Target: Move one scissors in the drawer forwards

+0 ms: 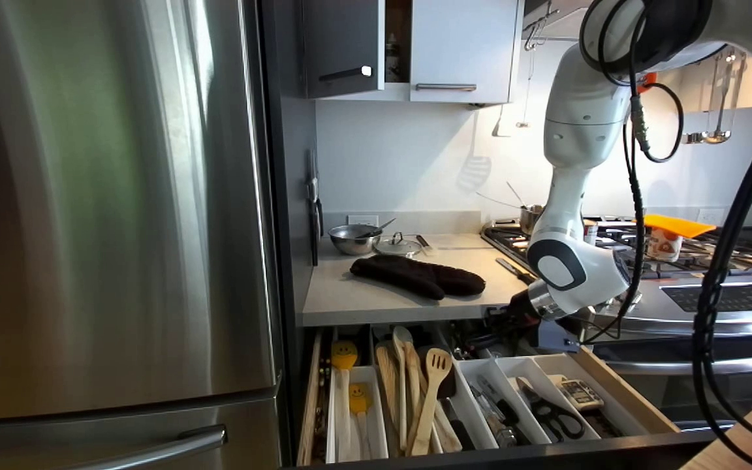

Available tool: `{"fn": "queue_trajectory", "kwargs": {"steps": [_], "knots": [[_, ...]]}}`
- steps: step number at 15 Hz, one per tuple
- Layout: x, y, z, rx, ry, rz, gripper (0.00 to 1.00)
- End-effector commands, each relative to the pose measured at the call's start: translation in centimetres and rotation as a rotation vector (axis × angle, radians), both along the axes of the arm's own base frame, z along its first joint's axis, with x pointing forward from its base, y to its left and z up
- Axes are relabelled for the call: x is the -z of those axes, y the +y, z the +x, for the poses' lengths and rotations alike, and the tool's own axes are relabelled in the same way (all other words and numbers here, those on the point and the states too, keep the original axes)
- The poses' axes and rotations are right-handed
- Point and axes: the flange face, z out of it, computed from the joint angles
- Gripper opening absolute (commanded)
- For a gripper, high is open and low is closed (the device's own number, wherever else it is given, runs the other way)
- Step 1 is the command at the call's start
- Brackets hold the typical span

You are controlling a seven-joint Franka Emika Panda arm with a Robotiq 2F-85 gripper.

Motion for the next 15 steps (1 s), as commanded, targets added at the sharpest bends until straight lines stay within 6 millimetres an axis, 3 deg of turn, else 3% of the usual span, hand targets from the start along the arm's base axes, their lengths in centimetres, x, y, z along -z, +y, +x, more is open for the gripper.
{"fn": "queue_trajectory", "kwargs": {"steps": [1, 9, 15], "knots": [[1.0, -0.8, 0.7, -0.006, 0.005, -0.031, 0.00], [2.1, 0.1, 0.4, -0.034, 0.051, -0.072, 0.00], [2.2, 1.7, -2.6, -0.094, 0.208, -0.177, 0.00]]}}
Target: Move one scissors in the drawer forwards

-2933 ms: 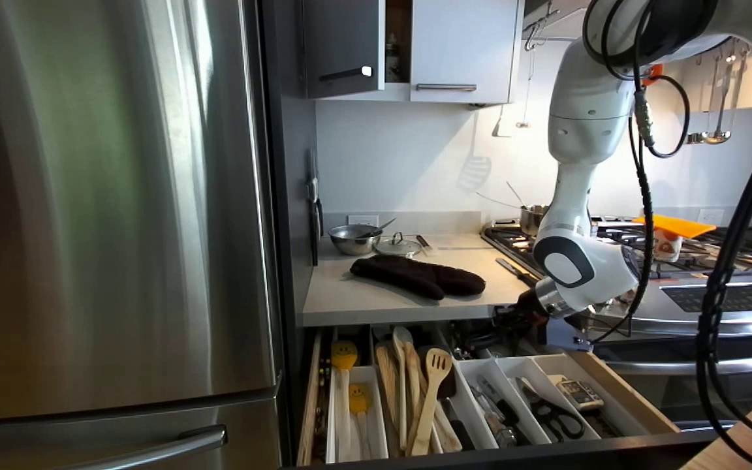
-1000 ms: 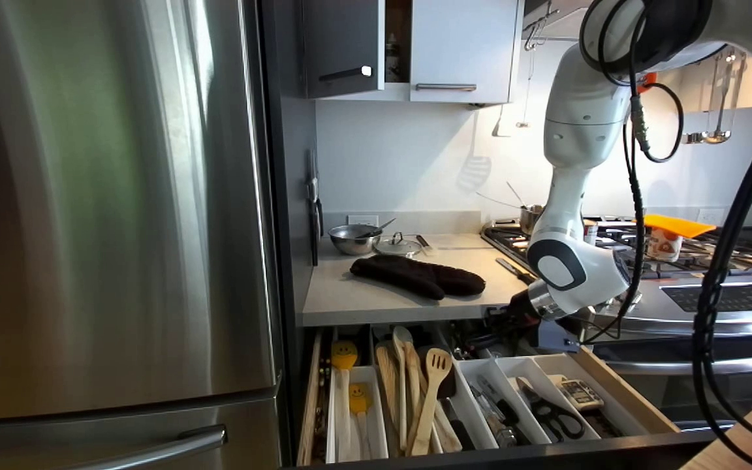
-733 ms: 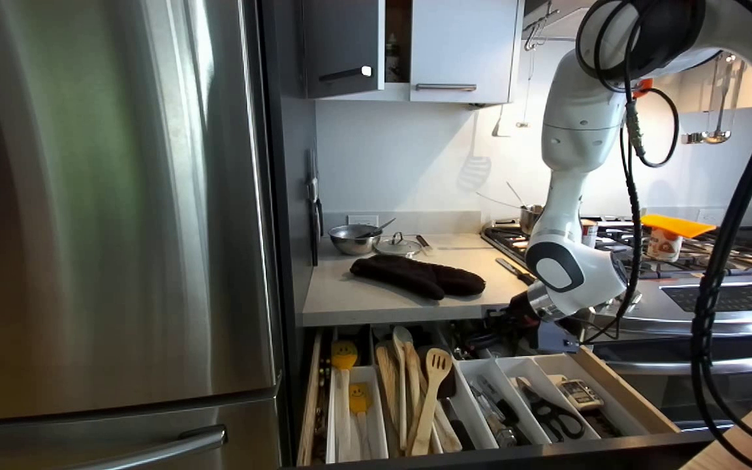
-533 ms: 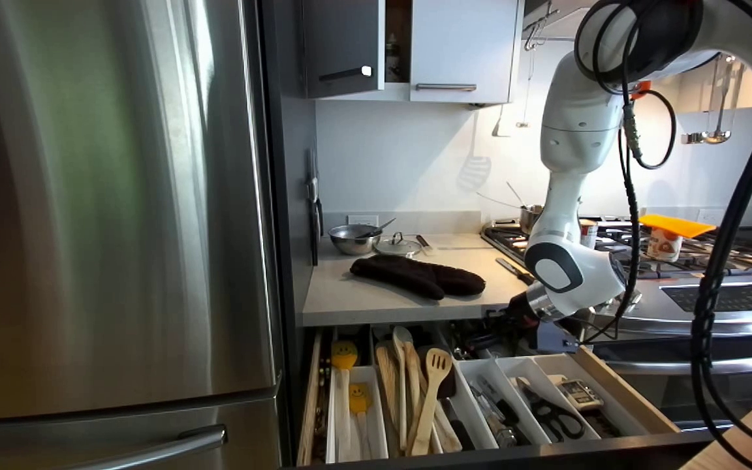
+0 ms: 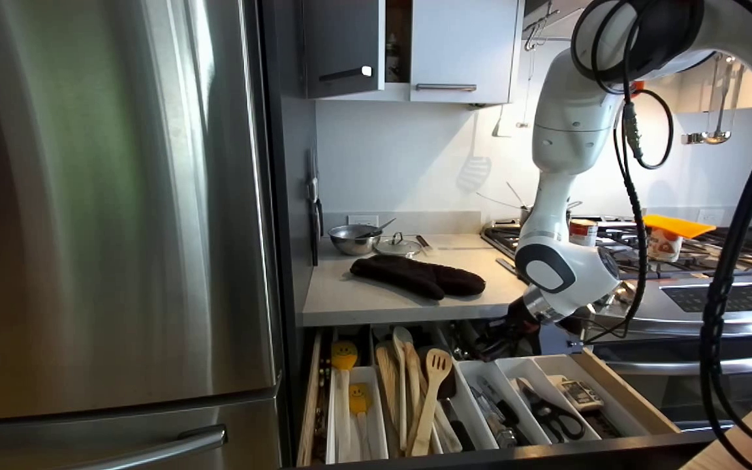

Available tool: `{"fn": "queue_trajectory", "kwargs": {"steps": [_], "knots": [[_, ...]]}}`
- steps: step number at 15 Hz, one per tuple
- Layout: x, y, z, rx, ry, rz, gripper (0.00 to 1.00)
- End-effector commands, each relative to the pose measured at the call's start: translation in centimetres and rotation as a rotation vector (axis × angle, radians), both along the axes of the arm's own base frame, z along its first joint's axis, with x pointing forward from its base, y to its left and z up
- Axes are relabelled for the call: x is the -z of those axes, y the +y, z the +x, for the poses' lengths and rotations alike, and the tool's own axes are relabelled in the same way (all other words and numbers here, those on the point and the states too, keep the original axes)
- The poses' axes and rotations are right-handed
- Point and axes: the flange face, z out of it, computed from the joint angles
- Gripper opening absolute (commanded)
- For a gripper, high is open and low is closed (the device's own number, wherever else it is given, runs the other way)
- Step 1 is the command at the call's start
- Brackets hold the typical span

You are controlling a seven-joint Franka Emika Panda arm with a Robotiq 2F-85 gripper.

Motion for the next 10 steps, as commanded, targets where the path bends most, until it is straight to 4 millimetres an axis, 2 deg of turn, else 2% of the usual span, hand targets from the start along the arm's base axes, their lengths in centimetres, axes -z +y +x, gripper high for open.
{"fn": "queue_trajectory", "kwargs": {"steps": [1, 10], "knots": [[1.0, 0.6, -2.5, -0.049, 0.121, -0.076, 0.00], [-0.2, 0.2, -4.7, -0.094, 0.260, -0.189, 0.00]]}}
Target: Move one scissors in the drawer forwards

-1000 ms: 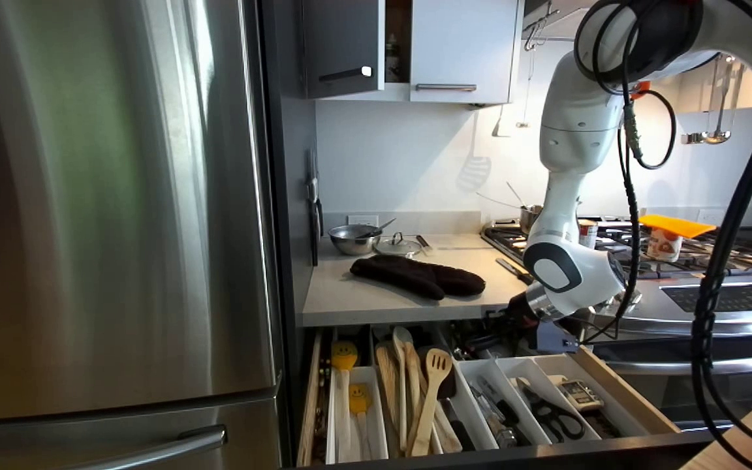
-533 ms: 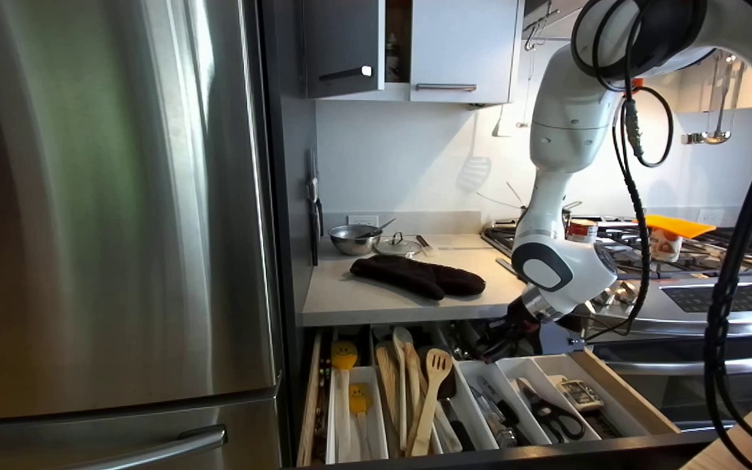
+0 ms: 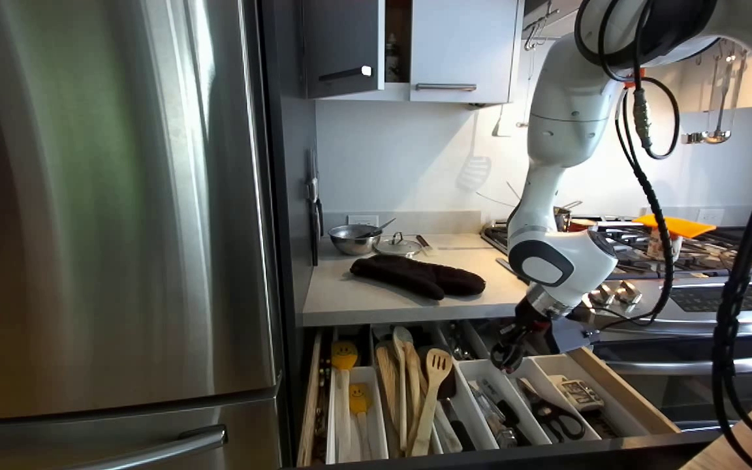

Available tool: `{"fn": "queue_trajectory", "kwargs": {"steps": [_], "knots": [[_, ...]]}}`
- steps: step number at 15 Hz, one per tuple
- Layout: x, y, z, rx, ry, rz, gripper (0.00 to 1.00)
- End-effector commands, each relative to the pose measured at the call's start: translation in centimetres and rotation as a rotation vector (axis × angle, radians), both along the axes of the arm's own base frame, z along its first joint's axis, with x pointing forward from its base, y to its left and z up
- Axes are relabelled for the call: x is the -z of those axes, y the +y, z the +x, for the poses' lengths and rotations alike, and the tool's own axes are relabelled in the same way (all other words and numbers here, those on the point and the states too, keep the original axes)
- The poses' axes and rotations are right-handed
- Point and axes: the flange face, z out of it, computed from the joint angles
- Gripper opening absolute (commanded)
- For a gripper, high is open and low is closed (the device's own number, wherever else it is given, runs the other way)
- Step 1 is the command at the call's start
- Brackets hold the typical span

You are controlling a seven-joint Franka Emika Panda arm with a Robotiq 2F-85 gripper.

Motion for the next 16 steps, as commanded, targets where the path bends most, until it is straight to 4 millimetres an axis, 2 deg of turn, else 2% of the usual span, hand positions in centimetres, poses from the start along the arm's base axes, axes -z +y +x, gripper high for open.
{"fn": "queue_trajectory", "kwargs": {"steps": [1, 7, 12, 16], "knots": [[1.5, -0.3, -2.9, -0.025, 0.120, -0.042, 0.00], [1.1, -0.2, -5.1, -0.047, 0.244, -0.085, 0.00], [3.0, 1.3, -8.4, -0.077, 0.387, -0.081, 0.00], [2.6, 1.1, -8.2, -0.073, 0.399, -0.060, 0.00]]}}
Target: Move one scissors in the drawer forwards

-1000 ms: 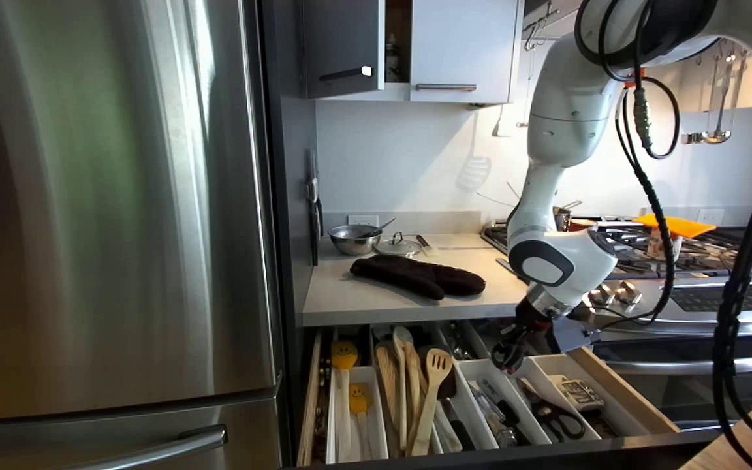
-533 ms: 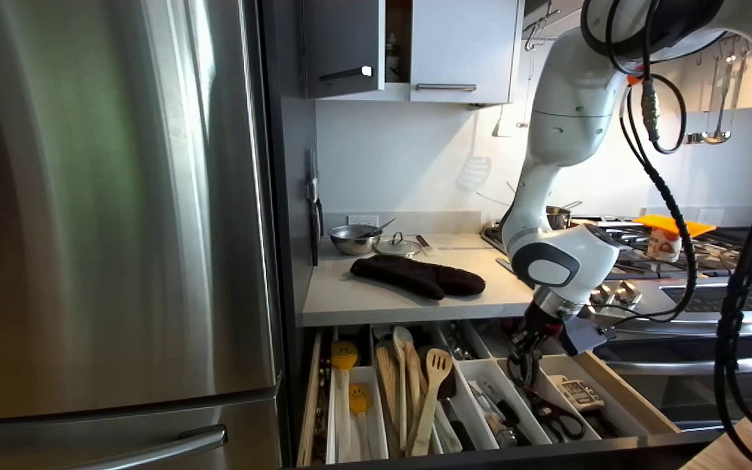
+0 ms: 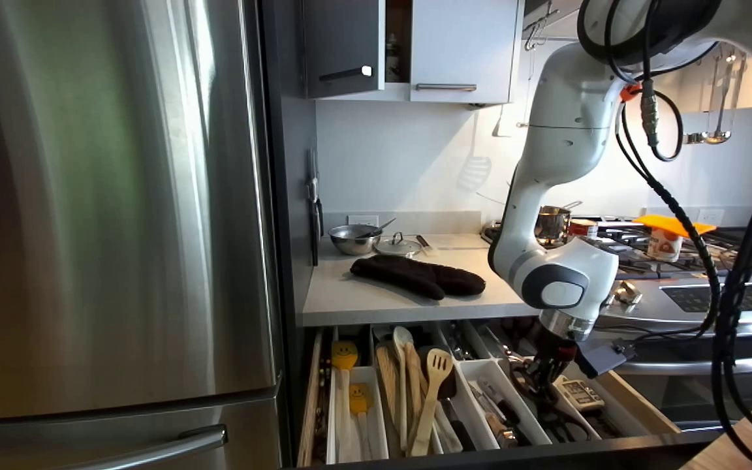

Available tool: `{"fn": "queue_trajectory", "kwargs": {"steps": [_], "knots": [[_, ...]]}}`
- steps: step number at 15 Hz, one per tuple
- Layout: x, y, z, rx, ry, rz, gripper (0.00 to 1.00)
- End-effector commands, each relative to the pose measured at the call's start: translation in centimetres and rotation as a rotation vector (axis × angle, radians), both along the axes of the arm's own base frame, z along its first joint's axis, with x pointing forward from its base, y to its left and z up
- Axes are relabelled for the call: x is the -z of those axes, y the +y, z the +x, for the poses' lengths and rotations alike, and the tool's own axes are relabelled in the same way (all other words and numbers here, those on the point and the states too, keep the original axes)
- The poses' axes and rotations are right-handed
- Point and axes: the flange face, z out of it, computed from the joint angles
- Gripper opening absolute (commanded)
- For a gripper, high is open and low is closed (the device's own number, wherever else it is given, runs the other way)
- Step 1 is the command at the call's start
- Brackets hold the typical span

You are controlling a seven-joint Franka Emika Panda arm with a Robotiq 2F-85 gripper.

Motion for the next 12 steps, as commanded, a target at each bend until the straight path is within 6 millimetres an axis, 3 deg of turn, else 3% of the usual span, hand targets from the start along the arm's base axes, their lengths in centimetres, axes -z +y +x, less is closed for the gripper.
{"fn": "queue_trajectory", "kwargs": {"steps": [1, 12], "knots": [[0.5, -1.2, -1.8, 0.020, 0.060, -0.005, 0.00], [-1.5, -1.0, -3.6, 0.023, 0.160, 0.014, 0.00]]}}
